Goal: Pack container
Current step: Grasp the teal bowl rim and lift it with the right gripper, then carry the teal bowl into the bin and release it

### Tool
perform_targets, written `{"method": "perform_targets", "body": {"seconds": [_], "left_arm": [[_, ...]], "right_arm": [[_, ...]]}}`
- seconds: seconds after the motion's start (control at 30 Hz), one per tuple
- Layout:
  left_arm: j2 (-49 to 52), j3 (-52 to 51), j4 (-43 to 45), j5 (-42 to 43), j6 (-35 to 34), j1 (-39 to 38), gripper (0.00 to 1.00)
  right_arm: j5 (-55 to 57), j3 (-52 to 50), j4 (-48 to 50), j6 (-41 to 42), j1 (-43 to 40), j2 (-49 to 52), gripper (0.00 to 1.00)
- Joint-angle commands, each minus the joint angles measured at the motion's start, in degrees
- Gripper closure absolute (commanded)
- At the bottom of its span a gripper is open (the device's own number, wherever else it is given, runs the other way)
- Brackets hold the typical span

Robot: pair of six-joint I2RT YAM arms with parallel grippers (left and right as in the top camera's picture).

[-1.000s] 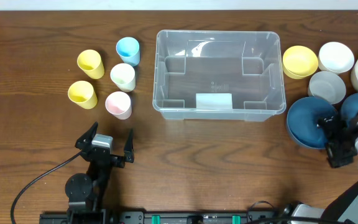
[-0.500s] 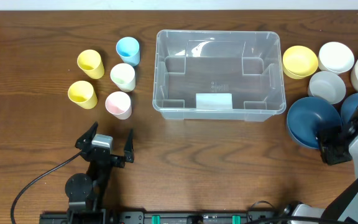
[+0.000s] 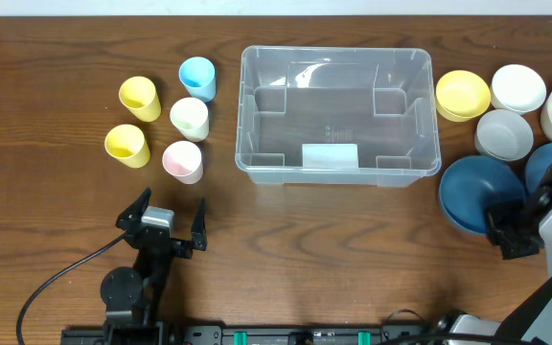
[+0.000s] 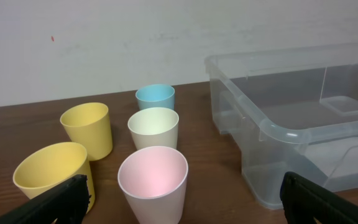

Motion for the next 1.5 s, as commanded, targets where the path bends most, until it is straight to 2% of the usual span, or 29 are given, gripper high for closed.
{"method": "perform_targets", "body": {"seconds": [0.0,0.3,0.43,0.57,0.7,0.77,0.87,1.0,1.1,1.3,1.47], "left_arm": [[-0.35,-1.14,-1.84,0.35,-0.07,0.24,0.02],[-0.35,-1.14,-1.84,0.35,-0.07,0.24,0.02],[-0.35,-1.14,-1.84,0.35,-0.07,0.24,0.02],[-0.35,-1.14,-1.84,0.35,-0.07,0.24,0.02],[-0.35,-1.14,-1.84,0.35,-0.07,0.24,0.02],[-0.35,-1.14,-1.84,0.35,-0.07,0.24,0.02],[-0.35,-1.14,-1.84,0.35,-0.07,0.24,0.02],[-0.35,-1.14,-1.84,0.35,-0.07,0.24,0.02],[-0.35,-1.14,-1.84,0.35,-0.07,0.24,0.02],[-0.35,-1.14,-1.84,0.35,-0.07,0.24,0.02],[-0.35,-1.14,-1.84,0.35,-0.07,0.24,0.02]], "right_arm": [[3.17,2.03,-5.31,2.49,-0.37,-1.68,0.99],[13.6,21.35,-24.83,2.8,-0.46,-14.29,0.98],[14.01,31.43,-28.81,2.21,-0.39,-19.34,0.99],[3.5,38.71,-26.16,-1.09,1.01,-23.08,0.99],[-18.16,40.0,-11.85,-5.18,7.74,-25.53,0.99],[-22.08,40.0,-5.49,-4.55,12.83,-25.42,0.98],[-17.38,39.93,3.78,-3.67,25.14,-22.58,0.99],[-5.29,39.95,10.23,-3.89,40.44,-14.49,0.98],[-1.7,39.98,13.05,-4.33,47.58,-6.73,0.98],[-2.38,40.24,16.72,-2.47,51.06,8.13,0.98],[-6.43,40.24,18.8,0.42,51.21,14.64,0.98]]}}
